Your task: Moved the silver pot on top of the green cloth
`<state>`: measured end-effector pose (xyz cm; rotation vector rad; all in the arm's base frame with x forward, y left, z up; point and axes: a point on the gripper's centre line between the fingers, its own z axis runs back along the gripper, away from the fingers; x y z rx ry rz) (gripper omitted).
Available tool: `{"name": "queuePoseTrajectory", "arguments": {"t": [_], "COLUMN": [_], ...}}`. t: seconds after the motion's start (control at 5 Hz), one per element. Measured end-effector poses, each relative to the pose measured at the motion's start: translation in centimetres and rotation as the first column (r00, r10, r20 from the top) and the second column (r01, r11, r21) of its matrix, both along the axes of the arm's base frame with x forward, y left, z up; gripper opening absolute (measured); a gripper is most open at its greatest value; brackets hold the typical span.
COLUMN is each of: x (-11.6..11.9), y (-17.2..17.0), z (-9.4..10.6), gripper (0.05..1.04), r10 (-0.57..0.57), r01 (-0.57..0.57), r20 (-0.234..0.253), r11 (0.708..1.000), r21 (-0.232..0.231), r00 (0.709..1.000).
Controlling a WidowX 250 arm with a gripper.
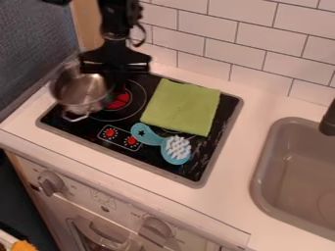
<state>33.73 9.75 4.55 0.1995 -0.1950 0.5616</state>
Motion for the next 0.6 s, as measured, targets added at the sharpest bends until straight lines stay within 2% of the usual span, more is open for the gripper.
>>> {"name": "queuePoseTrajectory", "arguments": {"t": [0.2, 0.4, 0.6], "x": [0.5, 1.1, 1.8], "y": [-2.4, -5.4, -8.2], "z": [1.1, 1.5, 1.8], "gripper": [0.078, 0.078, 0.078], "r10": [-0.098, -0.189, -0.294], "r01": [0.098, 0.19, 0.295], "r20": [0.024, 0.042, 0.056], "r11": [0.995, 0.982, 0.956], "r21": [0.011, -0.007, -0.005], "r00": [0.995, 0.981, 0.954]}}
